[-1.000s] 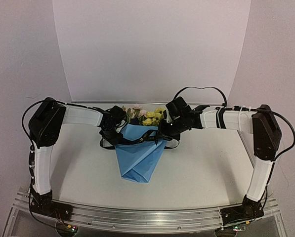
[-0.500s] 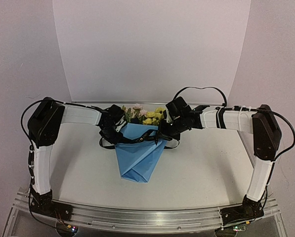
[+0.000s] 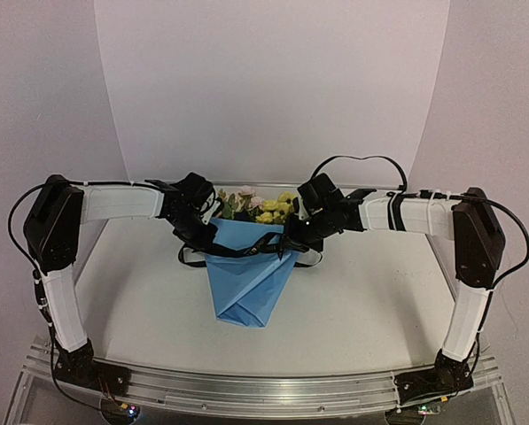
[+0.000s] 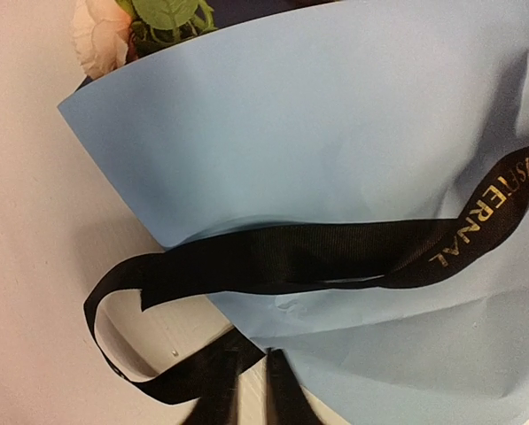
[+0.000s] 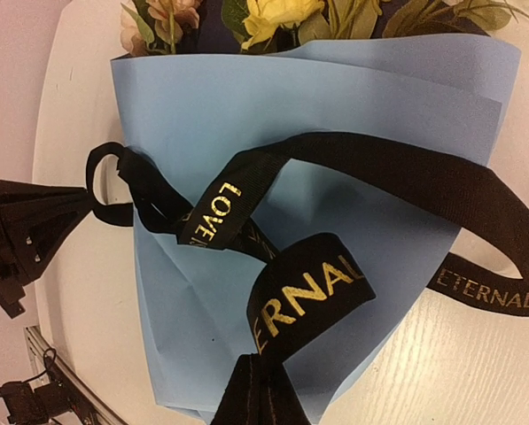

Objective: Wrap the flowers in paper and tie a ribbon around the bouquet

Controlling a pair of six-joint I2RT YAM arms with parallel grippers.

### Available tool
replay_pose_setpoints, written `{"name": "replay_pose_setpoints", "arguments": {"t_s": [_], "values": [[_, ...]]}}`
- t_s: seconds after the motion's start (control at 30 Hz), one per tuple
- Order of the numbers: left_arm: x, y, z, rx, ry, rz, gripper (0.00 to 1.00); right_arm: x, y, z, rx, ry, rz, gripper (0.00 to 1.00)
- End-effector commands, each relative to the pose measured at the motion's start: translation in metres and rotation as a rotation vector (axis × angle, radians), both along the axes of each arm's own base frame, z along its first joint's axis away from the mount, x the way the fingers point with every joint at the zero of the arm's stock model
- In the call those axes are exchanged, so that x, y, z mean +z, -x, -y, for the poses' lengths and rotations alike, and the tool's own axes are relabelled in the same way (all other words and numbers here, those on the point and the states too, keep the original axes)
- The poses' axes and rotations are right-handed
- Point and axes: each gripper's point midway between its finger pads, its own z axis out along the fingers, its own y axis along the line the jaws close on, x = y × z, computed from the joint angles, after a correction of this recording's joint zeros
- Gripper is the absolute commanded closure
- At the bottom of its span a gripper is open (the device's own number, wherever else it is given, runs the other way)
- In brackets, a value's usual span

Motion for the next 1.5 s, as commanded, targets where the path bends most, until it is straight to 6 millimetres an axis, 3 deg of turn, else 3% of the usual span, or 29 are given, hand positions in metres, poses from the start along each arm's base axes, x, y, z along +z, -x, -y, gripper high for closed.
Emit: {"name": "replay_pose_setpoints", "arguments": {"t_s": [0.0, 0.1, 0.2, 0.73, 1.13, 1.47], "values": [[0.005, -0.006, -0.004, 0.016, -0.018, 0.025, 0.66, 0.027, -0.004, 0.002, -0.008, -0.037, 0.057, 1.00], [-0.003, -0.017, -0.009, 0.023, -0.084, 0.040, 0.57, 0.027, -0.004, 0.002, -0.008, -0.038, 0.058, 1.00], [-0.008, -0.025, -0.012, 0.023, -0.124, 0.059, 0.53, 0.028, -0.004, 0.003, -0.010, -0.039, 0.060, 1.00], [-0.025, -0.052, -0.002, -0.071, -0.216, 0.085, 0.52, 0.031, -0.004, 0.003, -0.013, -0.044, 0.061, 1.00], [-0.039, -0.064, 0.000, -0.080, -0.162, 0.041, 0.64, 0.032, -0.003, 0.004, -0.017, -0.044, 0.064, 1.00], [-0.021, -0.066, 0.001, -0.056, -0.119, 0.069, 0.86, 0.033, -0.002, 0.008, -0.027, -0.038, 0.068, 1.00]]}}
